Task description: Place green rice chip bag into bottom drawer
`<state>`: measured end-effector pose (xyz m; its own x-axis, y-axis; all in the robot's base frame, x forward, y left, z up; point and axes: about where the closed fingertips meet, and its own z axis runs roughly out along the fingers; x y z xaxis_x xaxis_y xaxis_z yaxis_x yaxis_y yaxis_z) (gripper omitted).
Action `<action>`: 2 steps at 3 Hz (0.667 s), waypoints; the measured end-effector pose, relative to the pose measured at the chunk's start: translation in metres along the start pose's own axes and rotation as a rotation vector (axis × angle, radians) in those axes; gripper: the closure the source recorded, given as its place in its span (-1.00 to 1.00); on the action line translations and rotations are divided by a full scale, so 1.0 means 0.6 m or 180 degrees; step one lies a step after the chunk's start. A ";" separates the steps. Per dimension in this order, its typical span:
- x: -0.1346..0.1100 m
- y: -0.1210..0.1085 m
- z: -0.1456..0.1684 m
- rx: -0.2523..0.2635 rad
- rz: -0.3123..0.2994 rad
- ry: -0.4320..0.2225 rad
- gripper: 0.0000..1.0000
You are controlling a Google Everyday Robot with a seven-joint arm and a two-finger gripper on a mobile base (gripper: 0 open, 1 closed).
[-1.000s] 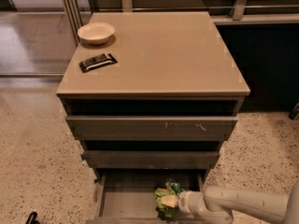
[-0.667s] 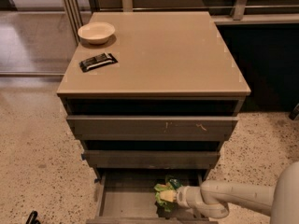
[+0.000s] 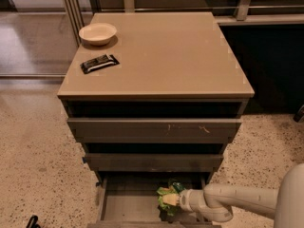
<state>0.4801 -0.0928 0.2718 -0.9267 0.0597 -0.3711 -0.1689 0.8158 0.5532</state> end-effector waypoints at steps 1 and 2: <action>0.000 0.000 0.000 0.0000 0.0000 0.0000 -0.31; 0.000 0.000 0.000 0.0000 0.0000 0.0000 -0.76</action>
Offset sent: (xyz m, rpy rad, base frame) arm 0.0000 0.0000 0.0000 0.0000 0.0000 0.0000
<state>0.4801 -0.0928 0.2718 -0.9267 0.0597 -0.3711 -0.1690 0.8157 0.5532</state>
